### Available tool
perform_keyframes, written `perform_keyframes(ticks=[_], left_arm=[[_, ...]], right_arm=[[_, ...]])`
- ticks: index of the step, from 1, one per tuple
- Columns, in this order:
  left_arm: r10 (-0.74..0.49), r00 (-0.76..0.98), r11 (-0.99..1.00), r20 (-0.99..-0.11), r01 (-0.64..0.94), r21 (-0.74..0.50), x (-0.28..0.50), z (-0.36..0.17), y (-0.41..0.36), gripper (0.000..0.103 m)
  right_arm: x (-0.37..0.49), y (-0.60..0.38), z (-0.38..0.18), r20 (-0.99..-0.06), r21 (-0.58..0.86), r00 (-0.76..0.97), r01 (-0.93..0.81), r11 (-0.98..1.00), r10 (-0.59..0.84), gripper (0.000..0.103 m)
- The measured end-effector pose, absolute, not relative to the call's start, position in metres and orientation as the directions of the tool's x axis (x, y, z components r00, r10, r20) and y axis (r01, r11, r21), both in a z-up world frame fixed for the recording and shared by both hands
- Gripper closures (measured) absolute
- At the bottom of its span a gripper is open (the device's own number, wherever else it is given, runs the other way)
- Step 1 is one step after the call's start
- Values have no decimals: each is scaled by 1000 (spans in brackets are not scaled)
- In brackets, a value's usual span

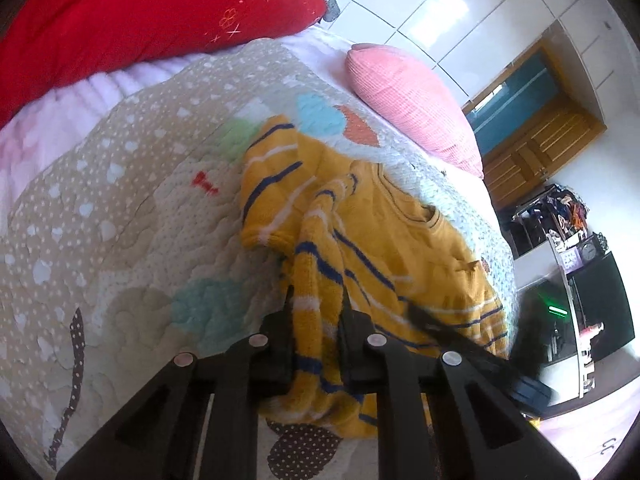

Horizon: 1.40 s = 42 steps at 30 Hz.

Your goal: Fold small clothes

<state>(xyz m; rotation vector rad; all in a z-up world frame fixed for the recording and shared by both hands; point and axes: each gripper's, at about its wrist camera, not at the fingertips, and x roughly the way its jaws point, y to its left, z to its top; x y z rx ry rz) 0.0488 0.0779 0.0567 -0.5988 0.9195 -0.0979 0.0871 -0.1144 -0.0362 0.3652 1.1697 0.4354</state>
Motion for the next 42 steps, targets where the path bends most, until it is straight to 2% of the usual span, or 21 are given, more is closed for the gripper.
perform_keyframes(ticks=[1,4,10,13,16,18,22,27,29,30,31,32,34,35,38,42], left_arm=[[-327,612,837,-720,-166,-521,50,58,77,88],[-332,610,843,-719,-150,-517,51,64,71,89],[-395,617,852,-680,-31,-523,56,94,20,90],[-444,593,854,-672,55,-517,60,107,-20,91],[-527,543,831,-653,168,-531,63,116,-67,99],[-541,509,833,-669,219,-508,63,116,-102,99],[-553,452,833,-700,276,-480,65,99,-157,99],[-584,382,812,-717,302,-500,54,77,-175,99],[-616,350,787,-706,306,-536,44,76,-170,99],[-611,356,791,-707,312,-526,34,78,-165,98],[-598,368,800,-712,323,-505,23,80,-159,95],[-582,383,811,-717,333,-481,13,82,-152,91],[-547,425,835,-722,340,-433,-8,87,-136,64],[-526,451,849,-721,334,-410,-18,88,-125,59],[-489,494,872,-719,301,-386,-39,88,-95,55],[-476,503,878,-721,228,-420,-42,76,-63,54]], right_arm=[[89,-116,-44,-784,515,332,-125,848,525,95],[92,-126,-48,-751,578,333,-89,811,571,97],[84,-138,-40,-728,596,367,-81,799,580,97],[77,-161,-31,-676,657,413,-36,753,610,97],[54,-212,-10,-593,723,528,16,691,608,97],[30,-254,2,-565,726,606,42,687,560,93],[-9,-321,12,-565,697,690,106,709,452,89],[-23,-341,16,-535,719,686,63,692,493,88],[-19,-334,21,-502,745,668,12,667,549,74],[-16,-326,24,-486,756,657,-16,654,577,52],[-13,-314,27,-471,764,645,-42,644,601,36],[-8,-301,29,-461,768,628,-70,636,626,33],[2,-278,29,-486,754,583,-97,650,651,32],[6,-269,27,-506,739,571,-100,666,646,32],[28,-239,20,-576,679,530,-114,725,622,32],[64,-196,4,-651,627,470,-111,771,596,33]])
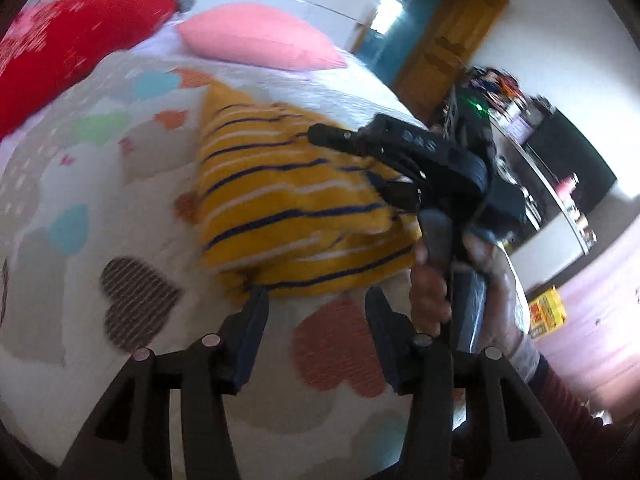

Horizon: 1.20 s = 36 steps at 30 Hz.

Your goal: Fold small clothes

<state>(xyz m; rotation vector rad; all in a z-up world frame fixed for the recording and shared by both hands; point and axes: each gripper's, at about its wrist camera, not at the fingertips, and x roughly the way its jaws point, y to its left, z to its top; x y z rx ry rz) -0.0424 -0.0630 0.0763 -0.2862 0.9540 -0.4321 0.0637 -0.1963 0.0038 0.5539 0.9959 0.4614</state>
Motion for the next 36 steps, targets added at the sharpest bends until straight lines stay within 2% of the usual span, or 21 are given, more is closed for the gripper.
perform_keyframes(ticks=[2,3,6,12,17,20,23,24,28,33,35,36], left_arm=[[-471,495,877,-731,171,-449,-41,67,-46,54],[-471,491,874,-733,151,-461,-41,64,-38,54],[-463,499,875,-733,129,-466,-43,58,-28,54],[-463,478,877,-746,127,-462,-40,45,-32,52],[-467,438,879,-768,139,-456,-39,33,-47,52],[-455,420,888,-785,146,-437,-38,29,-57,52],[-446,416,893,-793,149,-424,-42,30,-61,51],[-443,418,895,-793,150,-421,-45,31,-61,50],[-435,424,898,-794,144,-415,-54,32,-60,47],[-419,440,906,-794,145,-398,-65,38,-61,47],[-416,450,907,-790,151,-392,-72,42,-60,44],[-417,454,907,-787,153,-393,-74,43,-60,42]], right_arm=[[80,-180,-7,-693,606,420,-103,789,587,72],[84,-176,-8,-702,604,403,-100,790,587,85],[80,-168,22,-693,537,481,-153,830,537,87],[41,-209,68,-668,395,621,-172,903,411,87],[36,-266,23,-746,423,566,-5,906,351,86],[24,-295,6,-730,495,570,62,867,377,85],[18,-314,7,-708,539,595,106,836,381,69],[16,-318,9,-709,536,603,124,835,365,60],[8,-323,29,-694,514,645,133,847,320,60],[16,-300,73,-651,451,703,56,891,286,59],[34,-293,81,-658,418,700,34,908,277,51],[48,-289,81,-672,395,688,19,919,274,43]])
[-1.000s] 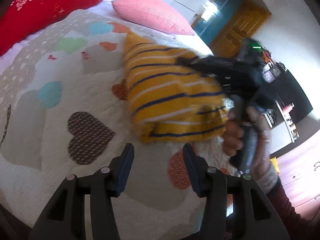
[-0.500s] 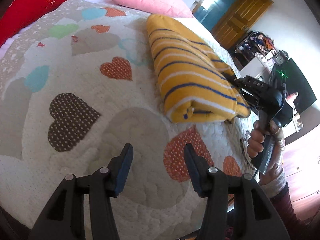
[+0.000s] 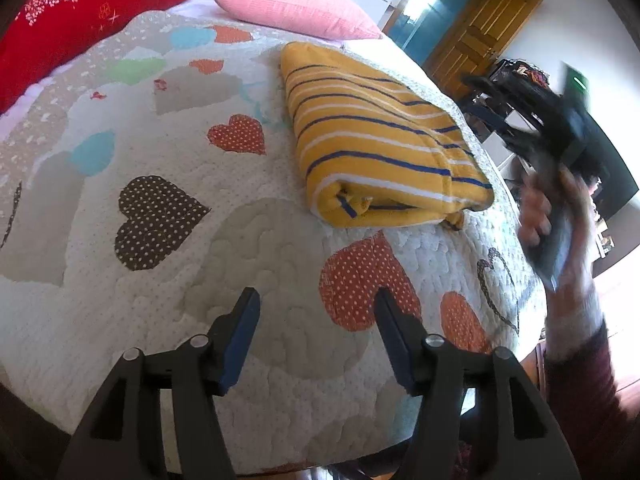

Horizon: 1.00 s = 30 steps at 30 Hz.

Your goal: Fold small clothes

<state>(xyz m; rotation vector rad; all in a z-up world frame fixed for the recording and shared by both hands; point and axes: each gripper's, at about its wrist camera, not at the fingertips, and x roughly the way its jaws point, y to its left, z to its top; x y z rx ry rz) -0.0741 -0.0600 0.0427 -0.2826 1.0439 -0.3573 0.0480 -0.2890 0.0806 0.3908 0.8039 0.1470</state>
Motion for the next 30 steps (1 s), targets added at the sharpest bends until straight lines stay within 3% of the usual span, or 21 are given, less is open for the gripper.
perform_keyframes(ticks=[4,6,7,8,10,13,17,18,21,26,30], left_arm=[[-428,444,902,-787,152,-404,-82,40,-59,41],[-432,429,900,-793,146,-411,-83,35,-57,41],[-432,422,900,-797,143,-413,-83,32,-56,41],[-433,419,899,-798,142,-414,-83,30,-53,41],[-434,419,899,-798,144,-414,-83,27,-49,41],[-428,428,901,-796,134,-412,-79,25,-45,41],[-428,436,900,-792,120,-420,-78,24,-45,41],[-426,437,901,-792,122,-417,-80,25,-46,41],[-427,436,900,-792,121,-419,-84,27,-45,41],[-422,448,901,-788,112,-419,-91,30,-42,40],[-401,460,912,-792,117,-394,-101,35,-47,40]], right_arm=[[113,-283,46,-796,292,561,26,956,227,40],[141,-287,10,-859,317,442,64,946,258,41],[146,-289,-2,-856,376,408,72,924,317,68],[148,-292,-8,-824,471,391,68,879,411,86],[142,-291,7,-795,465,454,29,885,403,94],[125,-298,38,-742,423,580,17,906,336,95],[116,-286,40,-788,182,608,76,980,99,92],[115,-282,36,-804,154,589,75,985,81,87],[106,-290,37,-813,179,575,102,979,89,84],[63,-301,78,-752,237,648,93,967,122,81],[23,-285,92,-726,337,634,-10,942,266,72]])
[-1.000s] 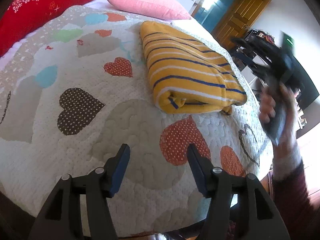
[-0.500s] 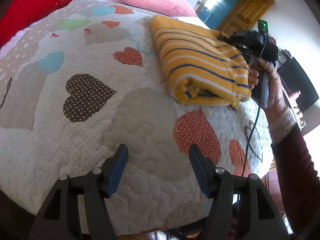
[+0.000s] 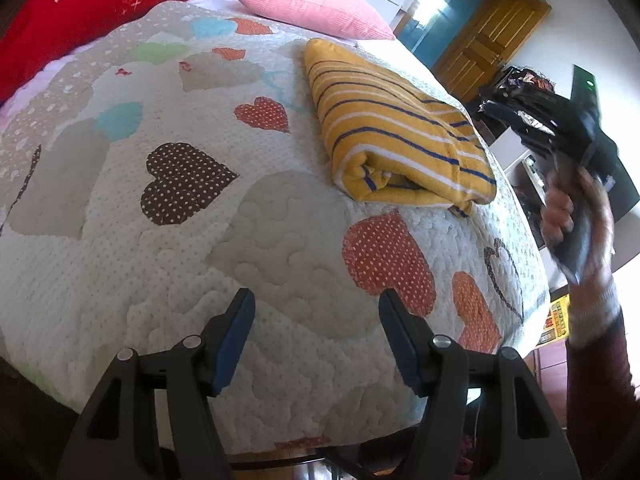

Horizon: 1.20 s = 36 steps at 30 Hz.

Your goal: Fold small clothes

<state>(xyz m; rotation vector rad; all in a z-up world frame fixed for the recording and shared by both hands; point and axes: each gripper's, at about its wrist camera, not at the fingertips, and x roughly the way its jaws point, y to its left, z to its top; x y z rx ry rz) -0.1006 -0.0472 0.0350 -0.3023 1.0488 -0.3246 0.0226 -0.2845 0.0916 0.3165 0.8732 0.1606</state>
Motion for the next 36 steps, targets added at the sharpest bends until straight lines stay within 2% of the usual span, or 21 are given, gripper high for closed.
perform_keyframes(ticks=[2,4,6,9,12,16,19,21,24,26,27,28,29,33,36], left_arm=[[-393,465,917,-793,129,-378,-107,39,-50,39],[-382,476,923,-793,147,-356,-114,45,-52,38],[-363,495,931,-790,157,-329,-122,53,-52,36],[-341,522,939,-782,155,-306,-133,63,-47,33],[-327,535,944,-779,144,-298,-140,65,-42,30],[-330,533,942,-779,131,-310,-145,62,-39,30],[-331,528,942,-782,142,-303,-146,58,-42,30],[-320,528,947,-786,145,-288,-146,57,-44,30],[-302,534,953,-790,144,-267,-146,55,-43,30],[-290,541,956,-789,133,-260,-148,53,-36,28],[-286,544,957,-789,128,-260,-148,52,-33,27],[-281,546,959,-789,118,-259,-148,50,-29,25],[-270,546,961,-793,102,-257,-148,46,-23,25],[-263,517,960,-815,52,-277,-140,31,-12,25],[-269,509,956,-818,39,-290,-141,27,-12,25]], right_arm=[[3,-273,82,-730,373,599,-55,926,329,71],[-18,-262,65,-757,352,563,-77,933,332,70],[-33,-260,41,-807,293,523,-50,955,275,68],[-48,-274,22,-857,173,501,50,984,125,56],[-64,-281,42,-835,214,531,75,974,142,55],[-70,-256,84,-785,180,597,-37,983,166,56],[-48,-247,101,-748,273,605,-96,957,274,56],[-23,-250,100,-727,359,602,-76,930,330,56],[16,-255,65,-759,460,517,-4,888,396,56],[32,-263,36,-833,372,474,99,923,286,57],[34,-266,26,-855,321,464,123,939,231,63],[33,-266,23,-863,286,465,129,950,197,68],[29,-265,25,-863,254,477,123,959,167,69],[8,-219,53,-836,42,548,31,999,19,67],[-4,-175,69,-806,-2,588,-120,993,70,64]])
